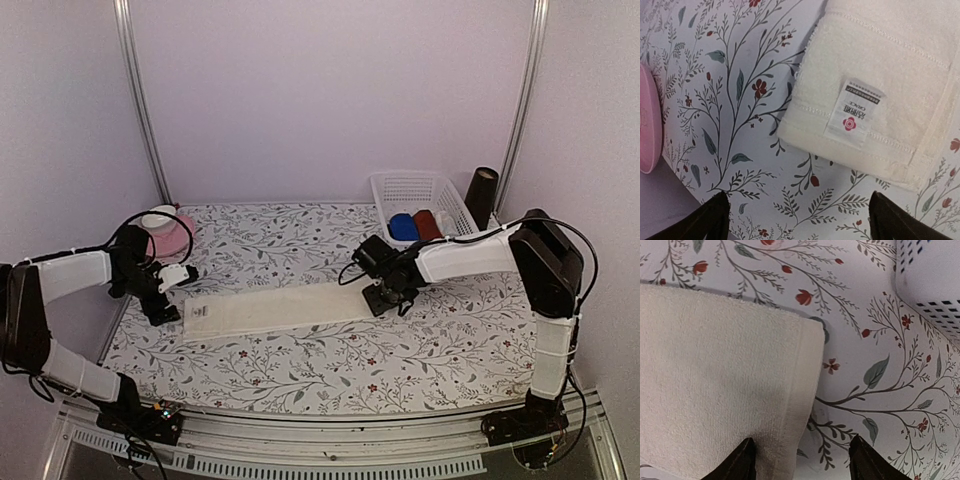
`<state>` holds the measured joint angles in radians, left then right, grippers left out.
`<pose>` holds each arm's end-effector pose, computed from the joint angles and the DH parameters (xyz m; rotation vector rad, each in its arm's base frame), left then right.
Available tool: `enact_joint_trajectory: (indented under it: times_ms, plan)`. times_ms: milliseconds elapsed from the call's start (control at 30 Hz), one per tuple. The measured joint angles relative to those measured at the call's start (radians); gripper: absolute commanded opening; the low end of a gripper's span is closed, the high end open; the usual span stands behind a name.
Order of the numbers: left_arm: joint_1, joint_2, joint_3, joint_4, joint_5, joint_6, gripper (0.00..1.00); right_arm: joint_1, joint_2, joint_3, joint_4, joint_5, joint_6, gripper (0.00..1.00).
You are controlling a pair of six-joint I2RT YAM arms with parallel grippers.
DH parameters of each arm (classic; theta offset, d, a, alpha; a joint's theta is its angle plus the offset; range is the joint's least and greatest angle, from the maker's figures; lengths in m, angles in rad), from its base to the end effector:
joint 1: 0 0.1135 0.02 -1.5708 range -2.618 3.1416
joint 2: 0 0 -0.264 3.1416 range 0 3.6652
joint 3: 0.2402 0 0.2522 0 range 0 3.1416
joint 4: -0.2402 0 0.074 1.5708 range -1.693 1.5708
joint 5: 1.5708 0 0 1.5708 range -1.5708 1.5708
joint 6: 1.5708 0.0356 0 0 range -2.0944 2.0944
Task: Roll the towels
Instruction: Pick up the towel from the center of the board.
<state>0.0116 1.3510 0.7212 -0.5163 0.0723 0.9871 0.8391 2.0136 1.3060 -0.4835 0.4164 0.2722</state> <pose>0.2409 0.0002 0.1756 1.2973 2.4000 0.1950 0.2765 0.2863 0.1394 -0.6251 2.5232 -0.2029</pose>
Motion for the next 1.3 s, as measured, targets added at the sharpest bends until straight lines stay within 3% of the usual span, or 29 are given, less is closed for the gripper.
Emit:
enact_joint_trajectory:
  times_ms: [300, 567, 900, 1167, 1300]
  plan:
    - [-0.007, -0.089, 0.016, -0.078, 0.206, -0.024, 0.97, -0.088, -0.09, -0.112, -0.017, 0.014, -0.027, 0.66]
    - [-0.012, -0.098, 0.016, -0.034, 0.242, -0.134, 0.97, -0.18, -0.288, -0.288, 0.059, -0.164, -0.018, 0.65]
    - [-0.058, -0.183, -0.022, 0.051, 0.253, -0.234, 0.97, -0.192, -0.253, -0.301, 0.199, -0.315, 0.051, 0.53]
    - [-0.06, -0.248, -0.049, 0.077, 0.257, -0.255, 0.97, -0.192, -0.211, -0.316, 0.219, -0.333, 0.088, 0.45]
    - [-0.062, -0.253, -0.052, 0.088, 0.257, -0.258, 0.97, -0.192, -0.21, -0.32, 0.223, -0.332, 0.098, 0.36]
